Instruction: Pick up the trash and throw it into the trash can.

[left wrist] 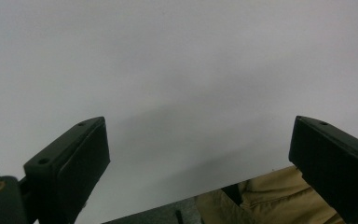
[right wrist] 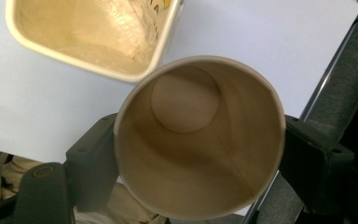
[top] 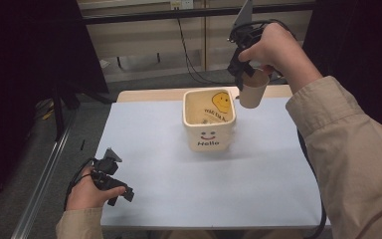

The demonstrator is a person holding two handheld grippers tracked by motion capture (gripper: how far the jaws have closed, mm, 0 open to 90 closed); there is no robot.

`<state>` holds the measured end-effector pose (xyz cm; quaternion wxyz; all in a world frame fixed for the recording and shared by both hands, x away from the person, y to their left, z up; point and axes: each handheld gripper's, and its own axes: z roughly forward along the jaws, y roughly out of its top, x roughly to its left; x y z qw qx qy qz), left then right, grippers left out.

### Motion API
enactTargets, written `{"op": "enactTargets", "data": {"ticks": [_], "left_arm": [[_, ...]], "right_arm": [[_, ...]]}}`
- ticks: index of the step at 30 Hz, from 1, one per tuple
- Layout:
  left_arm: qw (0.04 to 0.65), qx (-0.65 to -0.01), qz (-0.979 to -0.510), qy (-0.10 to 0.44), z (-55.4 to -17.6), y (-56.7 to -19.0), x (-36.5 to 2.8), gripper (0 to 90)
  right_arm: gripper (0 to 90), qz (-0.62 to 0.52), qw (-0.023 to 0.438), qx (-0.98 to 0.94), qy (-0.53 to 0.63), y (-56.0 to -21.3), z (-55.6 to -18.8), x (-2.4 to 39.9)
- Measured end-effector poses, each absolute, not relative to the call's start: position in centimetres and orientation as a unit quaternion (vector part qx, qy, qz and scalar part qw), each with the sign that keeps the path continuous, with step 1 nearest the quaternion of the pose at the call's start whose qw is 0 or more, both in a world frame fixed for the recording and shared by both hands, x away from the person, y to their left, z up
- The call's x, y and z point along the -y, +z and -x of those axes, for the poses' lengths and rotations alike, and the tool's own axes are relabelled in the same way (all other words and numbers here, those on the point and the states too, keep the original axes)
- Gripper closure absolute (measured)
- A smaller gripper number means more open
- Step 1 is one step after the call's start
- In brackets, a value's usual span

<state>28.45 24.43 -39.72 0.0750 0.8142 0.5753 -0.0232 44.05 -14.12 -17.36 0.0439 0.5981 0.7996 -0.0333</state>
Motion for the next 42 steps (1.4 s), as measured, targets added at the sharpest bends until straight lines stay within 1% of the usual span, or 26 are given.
{"op": "enactTargets", "data": {"ticks": [13,22,26,30,36,40,42], "left_arm": [[0.077,-0.582,-0.809,-0.024,-28.3,-39.6,-25.0,4.9],[0.075,-0.580,-0.811,-0.026,-28.3,-39.5,-25.2,4.9],[0.076,-0.577,-0.813,-0.020,-28.3,-39.5,-25.1,4.9],[0.078,-0.579,-0.811,-0.022,-28.3,-39.5,-25.1,4.9],[0.079,-0.579,-0.811,-0.019,-28.3,-39.5,-25.0,4.9],[0.078,-0.577,-0.813,-0.025,-28.3,-39.5,-24.9,4.9],[0.079,-0.577,-0.812,-0.026,-28.3,-39.5,-24.9,4.9]], "right_arm": [[20.5,-0.588,0.046,-0.807,-0.023,-16.9,-45.8,12.3],[20.7,-0.577,0.057,-0.814,-0.008,-16.6,-46.5,9.7],[20.6,-0.574,0.054,-0.817,-0.004,-16.6,-46.7,8.9],[20.6,-0.568,0.050,-0.821,-0.008,-17.0,-46.8,8.1],[20.6,-0.564,0.058,-0.824,-0.002,-17.8,-47.2,7.8],[20.6,-0.564,0.055,-0.824,-0.003,-18.7,-47.5,7.5],[20.6,-0.561,0.048,-0.826,-0.003,-19.8,-47.7,7.4]]}}
